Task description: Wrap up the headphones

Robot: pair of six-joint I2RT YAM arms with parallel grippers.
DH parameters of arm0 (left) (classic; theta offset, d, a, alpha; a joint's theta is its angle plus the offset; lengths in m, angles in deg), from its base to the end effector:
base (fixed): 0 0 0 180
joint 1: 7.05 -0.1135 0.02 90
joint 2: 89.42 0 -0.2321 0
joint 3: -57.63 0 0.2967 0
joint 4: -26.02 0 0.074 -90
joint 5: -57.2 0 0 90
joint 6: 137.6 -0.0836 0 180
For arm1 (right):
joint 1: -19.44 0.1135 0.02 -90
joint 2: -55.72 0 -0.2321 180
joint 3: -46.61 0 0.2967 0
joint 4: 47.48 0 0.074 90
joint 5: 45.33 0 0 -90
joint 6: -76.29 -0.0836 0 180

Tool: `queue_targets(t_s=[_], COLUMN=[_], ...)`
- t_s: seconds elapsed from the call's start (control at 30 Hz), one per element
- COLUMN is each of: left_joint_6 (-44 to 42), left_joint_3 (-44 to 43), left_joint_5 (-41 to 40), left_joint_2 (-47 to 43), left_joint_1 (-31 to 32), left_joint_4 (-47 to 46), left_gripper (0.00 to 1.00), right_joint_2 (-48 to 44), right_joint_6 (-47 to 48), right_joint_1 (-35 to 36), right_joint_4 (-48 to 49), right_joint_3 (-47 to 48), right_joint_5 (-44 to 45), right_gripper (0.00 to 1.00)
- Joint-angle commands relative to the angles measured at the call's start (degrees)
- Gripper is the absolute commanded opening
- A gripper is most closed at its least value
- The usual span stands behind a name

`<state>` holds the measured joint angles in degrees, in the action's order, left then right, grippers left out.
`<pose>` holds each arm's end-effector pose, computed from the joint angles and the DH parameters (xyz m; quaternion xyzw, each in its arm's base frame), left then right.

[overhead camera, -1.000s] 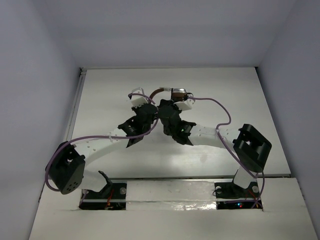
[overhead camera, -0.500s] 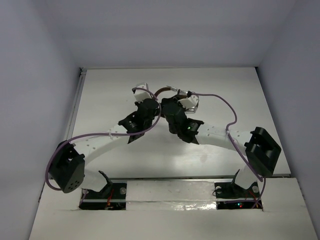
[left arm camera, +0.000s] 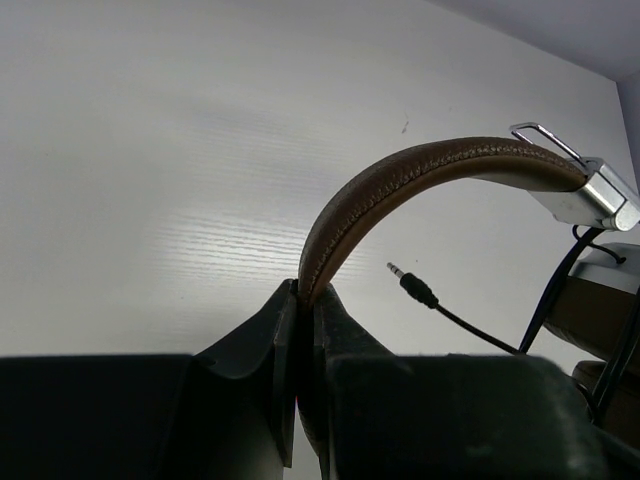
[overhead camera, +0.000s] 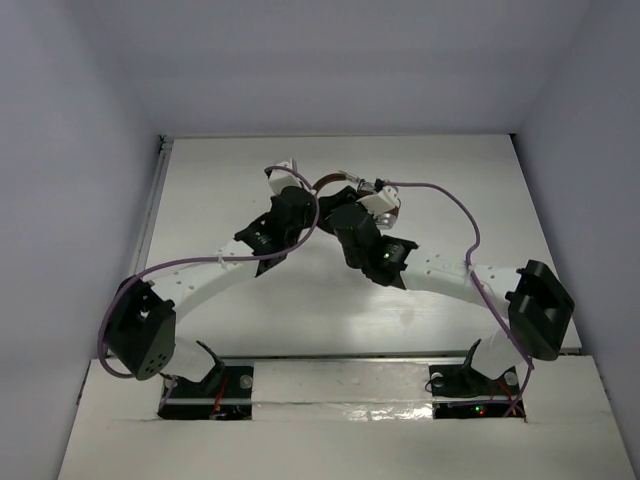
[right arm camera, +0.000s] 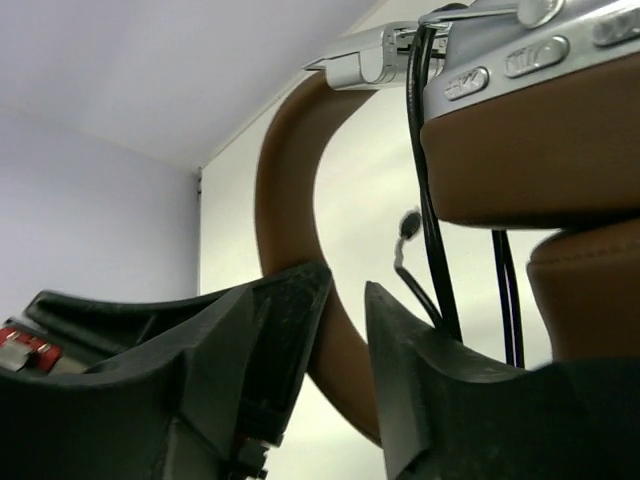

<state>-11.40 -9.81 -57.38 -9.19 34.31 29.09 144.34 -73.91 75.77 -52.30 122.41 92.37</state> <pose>0.3339 -0.2476 0.2356 -0.0931 0.7846 -0.2365 0.5655 0.2887 0.3218 0.2402 0.2635 0.7298 0.2875 0.5616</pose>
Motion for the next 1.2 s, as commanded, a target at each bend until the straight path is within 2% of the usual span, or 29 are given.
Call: queue_targets(t_s=[0.0, 0.2, 0.6, 0.67, 0.7, 0.73, 0.8, 1.0, 1.17], left_joint_6=[3.0, 2.8, 1.7, 1.2, 0.6, 0.4, 0.0, -1.2, -1.9], left_joint_3=[-3.9, -3.6, -2.2, -2.9, -3.3, -4.2, -5.1, -7.2, -9.4], left_joint_5=[4.4, 5.2, 5.7, 5.6, 5.3, 5.2, 5.2, 5.2, 5.9], left_joint_2=[0.2, 2.3, 3.5, 3.9, 4.1, 5.0, 6.0, 9.7, 14.5], left_joint_1=[-0.8, -1.3, -3.0, -3.5, -3.5, -3.5, -4.0, -5.1, -6.8], left_joint_4=[-4.5, -4.1, -4.9, -4.8, -4.6, -4.3, -3.9, -4.0, -4.6], left_gripper=[0.0, 0.0, 0.0, 0.0, 0.0, 0.0, 0.0, 0.0, 0.0], right_joint_2=[-2.0, -3.5, -12.4, -16.0, -17.4, -18.9, -23.1, -37.2, -49.5], right_joint_6=[1.9, 3.6, 7.5, 8.8, 10.6, 11.6, 14.7, 20.2, 19.9], right_joint_1=[0.4, -0.1, -0.6, -1.1, -1.1, -1.1, -1.1, -1.1, -1.1], right_joint_4=[-0.9, -1.6, 3.9, 5.5, 6.4, 7.5, 7.4, 2.3, -6.8], right_joint_3=[2.0, 4.4, 0.7, -1.5, -2.5, -3.5, -5.9, -15.2, -21.4], right_joint_5=[-2.2, -3.5, -4.9, -4.9, -5.2, -5.7, -6.7, -11.3, -8.9], right_gripper=[0.56, 0.57, 0.57, 0.49, 0.41, 0.19, 0.02, 0.0, 0.0])
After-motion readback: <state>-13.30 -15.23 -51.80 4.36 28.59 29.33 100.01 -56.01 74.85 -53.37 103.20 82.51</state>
